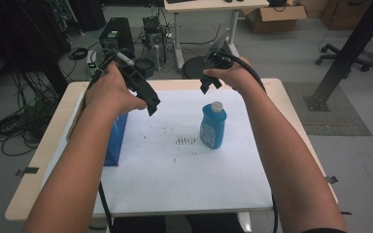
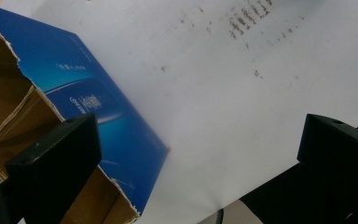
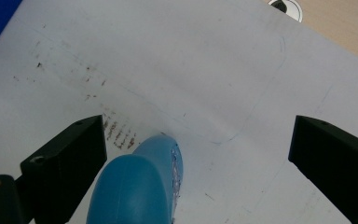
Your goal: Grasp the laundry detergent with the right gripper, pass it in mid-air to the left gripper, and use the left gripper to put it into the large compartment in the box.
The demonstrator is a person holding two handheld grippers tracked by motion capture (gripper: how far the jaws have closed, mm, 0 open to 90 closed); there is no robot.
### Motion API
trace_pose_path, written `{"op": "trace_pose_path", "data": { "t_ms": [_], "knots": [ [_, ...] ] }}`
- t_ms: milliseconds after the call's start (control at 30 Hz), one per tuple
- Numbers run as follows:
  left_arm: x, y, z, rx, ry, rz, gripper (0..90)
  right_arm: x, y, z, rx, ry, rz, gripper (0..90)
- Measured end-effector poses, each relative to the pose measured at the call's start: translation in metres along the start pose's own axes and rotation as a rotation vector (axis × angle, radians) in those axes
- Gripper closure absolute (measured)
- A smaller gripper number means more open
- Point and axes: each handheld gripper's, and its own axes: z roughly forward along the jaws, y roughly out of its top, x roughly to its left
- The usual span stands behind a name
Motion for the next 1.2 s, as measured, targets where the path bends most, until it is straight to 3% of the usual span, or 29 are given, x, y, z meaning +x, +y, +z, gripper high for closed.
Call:
{"op": "trace_pose_path", "data": {
  "t_ms": [833, 1200],
  "knots": [
    [0.000, -0.001, 0.001, 0.011, 0.009, 0.005, 0.2, -0.002, 0.005, 0.007, 0.000, 0.014, 0.003, 4.4],
    [-0.009, -0.004, -0.003, 0.002, 0.012, 0.031, 0.2, -0.007, -0.008, -0.009, -0.027, 0.008, -0.003, 4.3]
  ]
}}
